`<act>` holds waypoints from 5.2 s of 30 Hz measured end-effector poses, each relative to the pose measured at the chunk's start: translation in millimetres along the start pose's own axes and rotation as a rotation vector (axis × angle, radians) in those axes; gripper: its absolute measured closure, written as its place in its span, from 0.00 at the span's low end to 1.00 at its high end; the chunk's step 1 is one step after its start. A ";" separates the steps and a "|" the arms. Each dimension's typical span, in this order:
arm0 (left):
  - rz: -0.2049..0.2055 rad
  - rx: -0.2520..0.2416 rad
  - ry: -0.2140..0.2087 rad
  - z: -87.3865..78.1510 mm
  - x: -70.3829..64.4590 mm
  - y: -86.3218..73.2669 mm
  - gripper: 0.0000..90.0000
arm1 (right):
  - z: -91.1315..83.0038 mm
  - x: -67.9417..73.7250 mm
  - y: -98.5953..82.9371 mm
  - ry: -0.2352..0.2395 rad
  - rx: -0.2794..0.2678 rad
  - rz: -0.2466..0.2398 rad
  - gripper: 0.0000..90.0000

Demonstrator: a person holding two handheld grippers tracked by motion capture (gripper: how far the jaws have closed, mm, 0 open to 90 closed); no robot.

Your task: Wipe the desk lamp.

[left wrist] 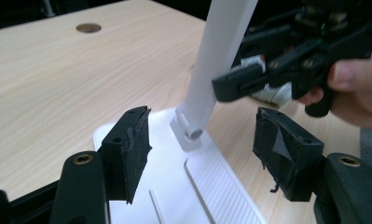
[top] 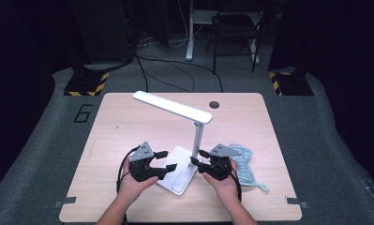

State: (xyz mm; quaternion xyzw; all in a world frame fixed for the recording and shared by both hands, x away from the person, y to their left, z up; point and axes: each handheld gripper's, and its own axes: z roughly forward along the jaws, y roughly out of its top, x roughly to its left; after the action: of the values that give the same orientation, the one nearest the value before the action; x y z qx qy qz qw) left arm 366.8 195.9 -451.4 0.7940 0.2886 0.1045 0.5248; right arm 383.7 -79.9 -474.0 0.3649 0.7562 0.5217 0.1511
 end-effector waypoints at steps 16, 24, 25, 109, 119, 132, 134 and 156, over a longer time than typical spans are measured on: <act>-0.044 0.094 0.069 16.4 15.0 -33.5 0.40 | 14.2 -7.6 10.3 0.043 0.018 -0.032 0.56; -0.069 0.146 0.133 22.3 26.6 -47.7 0.37 | 22.8 -7.7 14.3 0.032 0.014 -0.048 0.58; -0.077 0.146 0.131 22.6 28.6 -49.2 0.37 | 23.7 -8.5 15.5 0.030 0.020 -0.054 0.58; -0.211 0.148 0.164 29.3 28.2 -67.0 0.37 | -60.8 -67.8 -55.9 -0.286 0.218 0.110 0.66; -0.252 0.141 0.164 30.1 24.6 -67.7 0.38 | -37.0 -10.3 -37.5 -0.102 0.133 0.195 0.66; -0.188 0.183 0.132 38.0 6.3 -64.9 0.36 | -0.1 -10.4 -37.9 -0.110 0.214 0.166 0.64; -0.186 0.181 0.132 38.4 6.3 -64.8 0.37 | 1.1 -11.8 -37.4 -0.117 0.213 0.172 0.64; -0.164 0.160 0.163 39.0 1.7 -65.9 0.37 | -6.3 -6.0 -43.0 -0.100 0.232 0.184 0.55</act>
State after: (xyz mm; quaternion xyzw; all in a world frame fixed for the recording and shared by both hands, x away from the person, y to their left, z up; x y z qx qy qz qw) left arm 363.6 185.4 -527.2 0.7960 0.4016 0.1020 0.4412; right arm 367.0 -96.6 -511.0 0.4732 0.7663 0.4237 0.0969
